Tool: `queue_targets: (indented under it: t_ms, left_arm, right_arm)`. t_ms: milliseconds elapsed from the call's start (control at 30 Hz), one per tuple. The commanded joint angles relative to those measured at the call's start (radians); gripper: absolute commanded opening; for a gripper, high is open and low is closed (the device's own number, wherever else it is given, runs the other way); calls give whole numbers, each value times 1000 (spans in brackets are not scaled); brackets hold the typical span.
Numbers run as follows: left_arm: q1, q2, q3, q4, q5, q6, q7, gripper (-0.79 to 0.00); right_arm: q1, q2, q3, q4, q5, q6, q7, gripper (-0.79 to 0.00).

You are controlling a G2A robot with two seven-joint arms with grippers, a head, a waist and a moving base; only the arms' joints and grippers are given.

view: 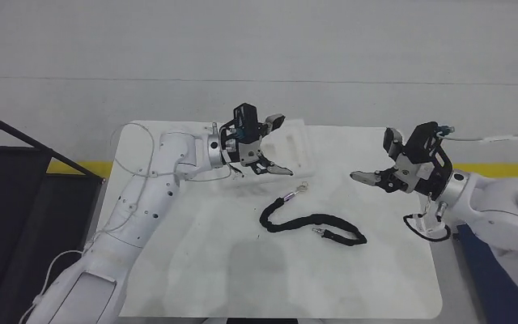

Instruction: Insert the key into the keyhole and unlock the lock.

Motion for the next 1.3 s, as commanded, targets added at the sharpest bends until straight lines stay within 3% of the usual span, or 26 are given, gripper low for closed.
queue_targets:
  t_ms: [0, 267, 600, 1267]
  left_arm:
    - [-43, 18, 19, 11, 33, 0, 18, 0]
    - [-171, 92, 105, 48, 54, 0, 108, 0]
    - [-256, 170, 217, 28, 20, 0, 188, 0]
    - [-256, 170, 217, 28, 20, 0, 188, 0]
  right_arm:
    - [46, -11, -14, 26, -11, -22, -3, 0]
    - [188, -56, -76, 141, -3, -147, -10, 0]
    - [235, -83, -97, 179, -11, -158, -21, 0]
    - [235, -83, -97, 179, -11, -158, -21, -1]
